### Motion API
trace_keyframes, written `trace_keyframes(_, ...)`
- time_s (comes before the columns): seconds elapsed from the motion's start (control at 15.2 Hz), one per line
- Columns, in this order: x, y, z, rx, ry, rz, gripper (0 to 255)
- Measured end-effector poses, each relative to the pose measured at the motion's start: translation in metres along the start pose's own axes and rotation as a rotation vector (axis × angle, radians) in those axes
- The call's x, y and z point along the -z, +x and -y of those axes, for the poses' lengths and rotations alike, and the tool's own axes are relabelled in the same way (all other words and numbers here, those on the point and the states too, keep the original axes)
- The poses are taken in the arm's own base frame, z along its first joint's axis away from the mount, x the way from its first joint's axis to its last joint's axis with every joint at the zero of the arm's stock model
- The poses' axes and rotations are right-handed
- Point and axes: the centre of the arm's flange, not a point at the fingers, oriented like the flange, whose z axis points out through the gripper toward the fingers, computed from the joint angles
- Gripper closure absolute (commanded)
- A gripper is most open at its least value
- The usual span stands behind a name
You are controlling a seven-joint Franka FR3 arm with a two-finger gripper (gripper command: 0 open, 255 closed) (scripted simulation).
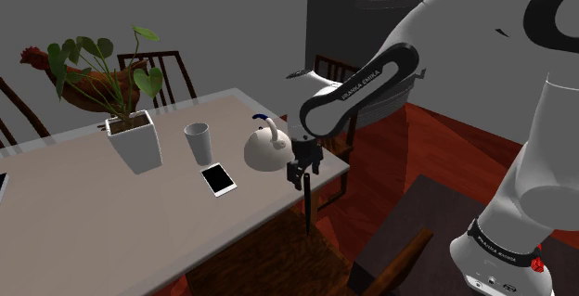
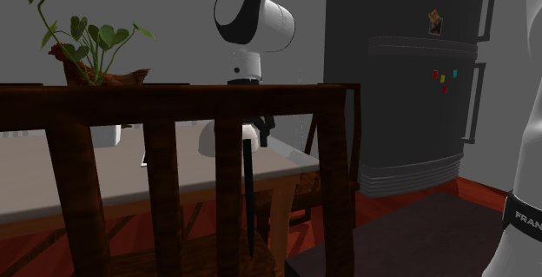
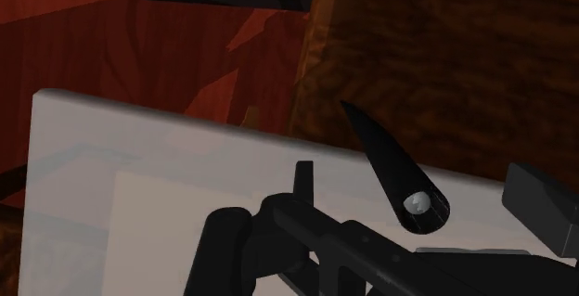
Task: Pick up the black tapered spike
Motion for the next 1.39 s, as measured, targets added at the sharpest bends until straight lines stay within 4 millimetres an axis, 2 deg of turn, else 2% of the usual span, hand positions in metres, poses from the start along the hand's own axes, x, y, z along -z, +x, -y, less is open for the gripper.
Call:
trace_keyframes(0.07, -0.004, 0.001, 0.0, 0.0, 0.0, 0.0, 0)
trace_keyframes(0.13, -0.006, 0.001, 0.0, 0.0, 0.0, 0.0, 255)
trace_keyframes(0.79, -0.007, 0.001, 0.0, 0.0, 0.0, -0.001, 255)
trace_keyframes(1.39, 0.034, -0.006, 0.001, 0.0, 0.0, -0.001, 255)
